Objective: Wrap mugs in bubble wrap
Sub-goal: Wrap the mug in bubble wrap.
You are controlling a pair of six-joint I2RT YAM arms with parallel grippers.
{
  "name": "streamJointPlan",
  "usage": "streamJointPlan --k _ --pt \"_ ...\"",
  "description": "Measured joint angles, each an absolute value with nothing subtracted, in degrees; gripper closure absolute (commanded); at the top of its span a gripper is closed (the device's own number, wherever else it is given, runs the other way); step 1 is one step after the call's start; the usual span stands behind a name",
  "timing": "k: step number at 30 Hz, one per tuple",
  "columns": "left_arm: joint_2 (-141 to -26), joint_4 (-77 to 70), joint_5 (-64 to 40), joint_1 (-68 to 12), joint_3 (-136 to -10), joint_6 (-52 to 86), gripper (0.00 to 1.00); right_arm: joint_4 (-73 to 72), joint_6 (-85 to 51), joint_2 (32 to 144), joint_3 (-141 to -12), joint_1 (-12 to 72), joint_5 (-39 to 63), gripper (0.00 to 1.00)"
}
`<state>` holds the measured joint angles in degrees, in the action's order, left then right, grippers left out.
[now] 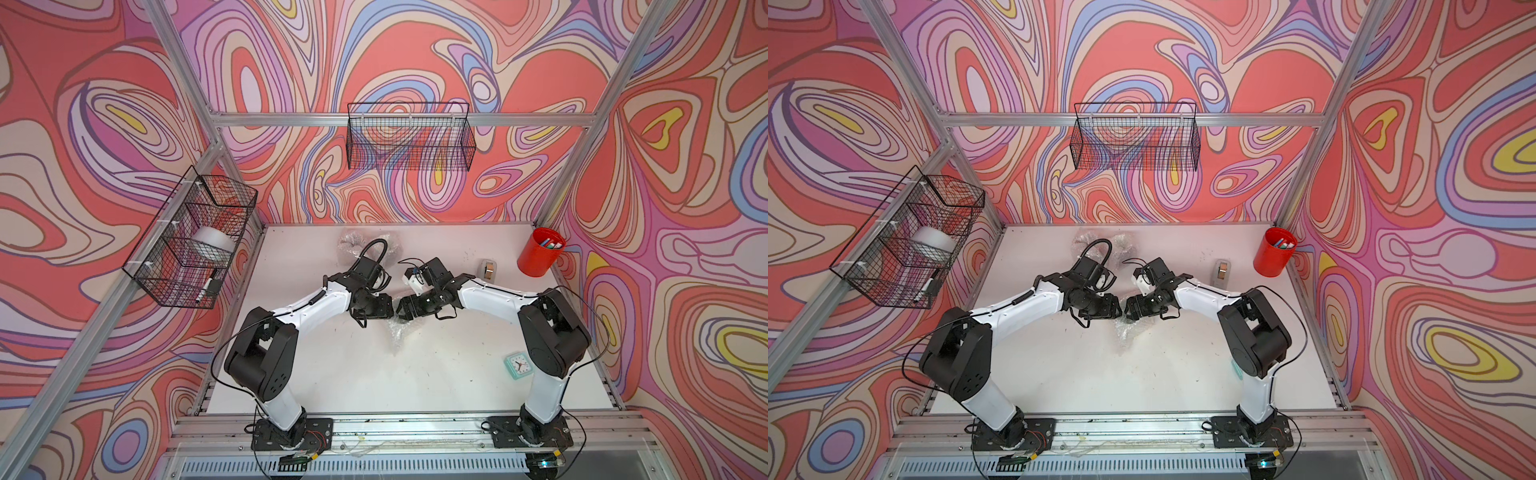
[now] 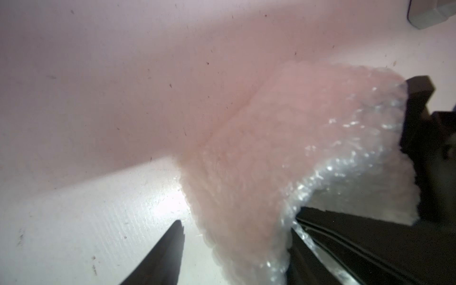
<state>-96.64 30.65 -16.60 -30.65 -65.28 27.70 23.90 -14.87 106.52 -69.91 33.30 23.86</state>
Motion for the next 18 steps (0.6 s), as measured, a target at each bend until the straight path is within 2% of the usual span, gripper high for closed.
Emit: streamJointPlan --k 5,10,14,18 --pt "-97.4 30.0 -17.5 -30.6 -65.3 29.5 0.39 23.7 -17.6 102.4 -68.9 32.2 20.5 0.31" --pt "-97.7 29.9 -18.4 -30.6 -65.3 32.6 0.41 23.9 -20.1 97.6 -68.9 31.9 16.8 0.50" --pt "-97.7 29.9 -18.9 -30.6 -65.1 35.4 0.41 24.7 -20.1 98.8 -69.2 31.9 16.5 0.63" --pt "-97.5 29.6 -19.1 -30.6 -64.8 37.3 0.41 25.6 -18.3 101.1 -71.9 31.9 18.1 0.71"
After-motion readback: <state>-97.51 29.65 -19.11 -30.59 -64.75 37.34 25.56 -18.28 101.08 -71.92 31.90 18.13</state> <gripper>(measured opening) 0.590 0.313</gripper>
